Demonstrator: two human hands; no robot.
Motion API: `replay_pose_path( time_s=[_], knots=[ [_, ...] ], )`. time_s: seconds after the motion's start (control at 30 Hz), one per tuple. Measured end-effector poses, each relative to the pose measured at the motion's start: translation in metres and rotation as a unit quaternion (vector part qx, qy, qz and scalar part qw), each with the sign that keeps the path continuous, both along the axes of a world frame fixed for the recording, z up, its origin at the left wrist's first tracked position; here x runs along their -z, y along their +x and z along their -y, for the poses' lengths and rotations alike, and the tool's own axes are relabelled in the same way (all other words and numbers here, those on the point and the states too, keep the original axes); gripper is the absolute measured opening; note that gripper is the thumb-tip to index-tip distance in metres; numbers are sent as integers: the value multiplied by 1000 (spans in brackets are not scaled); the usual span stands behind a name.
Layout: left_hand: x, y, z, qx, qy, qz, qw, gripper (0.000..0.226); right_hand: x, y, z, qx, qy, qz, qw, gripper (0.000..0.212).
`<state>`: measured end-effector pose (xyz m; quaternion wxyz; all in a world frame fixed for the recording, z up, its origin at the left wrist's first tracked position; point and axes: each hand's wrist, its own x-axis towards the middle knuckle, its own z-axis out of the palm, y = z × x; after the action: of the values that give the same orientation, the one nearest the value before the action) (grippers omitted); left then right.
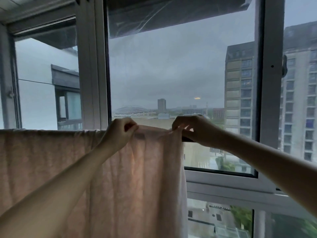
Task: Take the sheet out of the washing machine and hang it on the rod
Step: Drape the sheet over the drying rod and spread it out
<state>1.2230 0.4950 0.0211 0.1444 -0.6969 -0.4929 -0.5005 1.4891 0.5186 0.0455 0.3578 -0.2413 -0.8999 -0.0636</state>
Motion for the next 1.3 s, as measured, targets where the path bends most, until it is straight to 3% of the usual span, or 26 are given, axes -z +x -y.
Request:
replay_pose_path(
  time_s=[0.13,0.27,0.43,0.57,0.67,0.77,0.93,1.07,1.2,1.3],
  knots=[
    [-8,-7,-6,-58,25,-8,998,9,-16,7,-1,7,22,-90,996,21],
    [-11,-17,-14,-120,26,-3,992,8,-22,13,3,22,28,-106,994,17],
    [0,-7,-5,-144,26,-42,988,11,-15,13,-1,71,-51,81,993,20],
    [5,33,16,-86,63,-81,991,20,-6,3,-5,35,-77,57,995,26],
    [15,63,34,-41,37,-51,997,6,-5,-4,-4,23,-88,66,994,27],
    [31,81,37,-7,6,-48,999,18,-5,-10,-3,23,-77,77,994,23],
    [47,95,23,-89,-5,-54,995,42,-6,-18,1,45,-9,29,999,8],
    [46,95,20,-74,12,-35,997,14,-8,-21,2,44,7,37,998,6],
    [34,82,33,-15,-18,13,1000,23,-11,-16,-3,21,-38,60,997,7],
    [21,72,40,75,-74,107,989,13,-10,-15,-3,-37,-123,61,990,18]
  ],
)
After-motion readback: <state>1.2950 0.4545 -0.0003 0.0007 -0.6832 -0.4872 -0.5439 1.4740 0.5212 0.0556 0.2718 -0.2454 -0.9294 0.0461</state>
